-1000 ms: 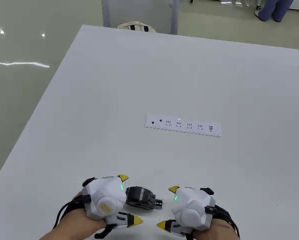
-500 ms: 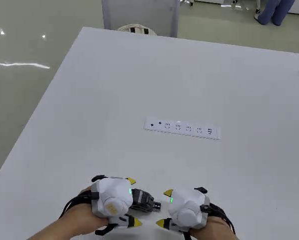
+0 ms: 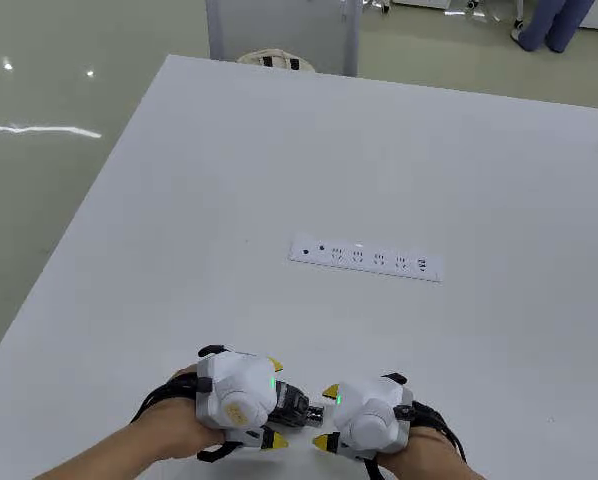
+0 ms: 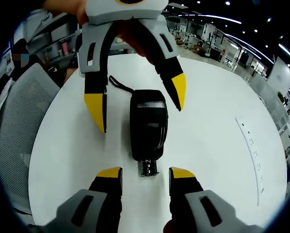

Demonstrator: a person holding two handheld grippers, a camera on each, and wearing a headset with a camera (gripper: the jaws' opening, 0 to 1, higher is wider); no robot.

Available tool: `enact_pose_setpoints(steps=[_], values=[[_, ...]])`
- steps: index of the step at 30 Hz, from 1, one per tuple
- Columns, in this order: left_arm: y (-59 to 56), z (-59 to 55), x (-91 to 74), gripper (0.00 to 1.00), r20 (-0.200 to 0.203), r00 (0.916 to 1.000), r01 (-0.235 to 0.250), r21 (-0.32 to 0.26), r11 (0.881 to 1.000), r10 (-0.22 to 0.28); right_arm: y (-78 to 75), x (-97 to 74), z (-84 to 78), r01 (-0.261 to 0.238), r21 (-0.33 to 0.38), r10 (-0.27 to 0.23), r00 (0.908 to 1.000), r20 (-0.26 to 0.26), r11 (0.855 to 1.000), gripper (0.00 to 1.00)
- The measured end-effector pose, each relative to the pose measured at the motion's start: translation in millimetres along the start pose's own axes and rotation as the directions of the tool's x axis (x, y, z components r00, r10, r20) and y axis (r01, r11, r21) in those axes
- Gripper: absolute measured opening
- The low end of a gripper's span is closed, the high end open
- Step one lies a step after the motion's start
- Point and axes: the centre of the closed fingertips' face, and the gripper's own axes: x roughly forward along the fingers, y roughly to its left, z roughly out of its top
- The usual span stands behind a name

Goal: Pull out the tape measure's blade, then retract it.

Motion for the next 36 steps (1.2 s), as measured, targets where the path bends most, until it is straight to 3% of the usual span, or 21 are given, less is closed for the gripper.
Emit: enact_pose_setpoints(steps=[6, 21, 36], values=[[-0.3, 1.3, 3.7, 0.56, -0.018, 0.9998, 0.013, 0.038, 0.999, -0.013, 1.1, 3.2, -2.9, -0.009, -0.040, 0.008, 0.9998, -0.016, 0.999, 0.34], [0.8, 0.2, 10.8, 0.49, -0.027, 0.9995, 0.020, 0.051, 0.999, -0.018, -1.1, 9.3, 0.5, -0.012, -0.056, 0.011, 0.9998, -0.013, 0.998, 0.29], [4.0, -2.8, 16.6, 0.40, -0.037, 0.9992, 0.021, 0.069, 0.997, -0.019, -2.6, 16.2, -6.9, -0.031, -0.063, 0.029, 0.9989, -0.036, 0.998, 0.25]])
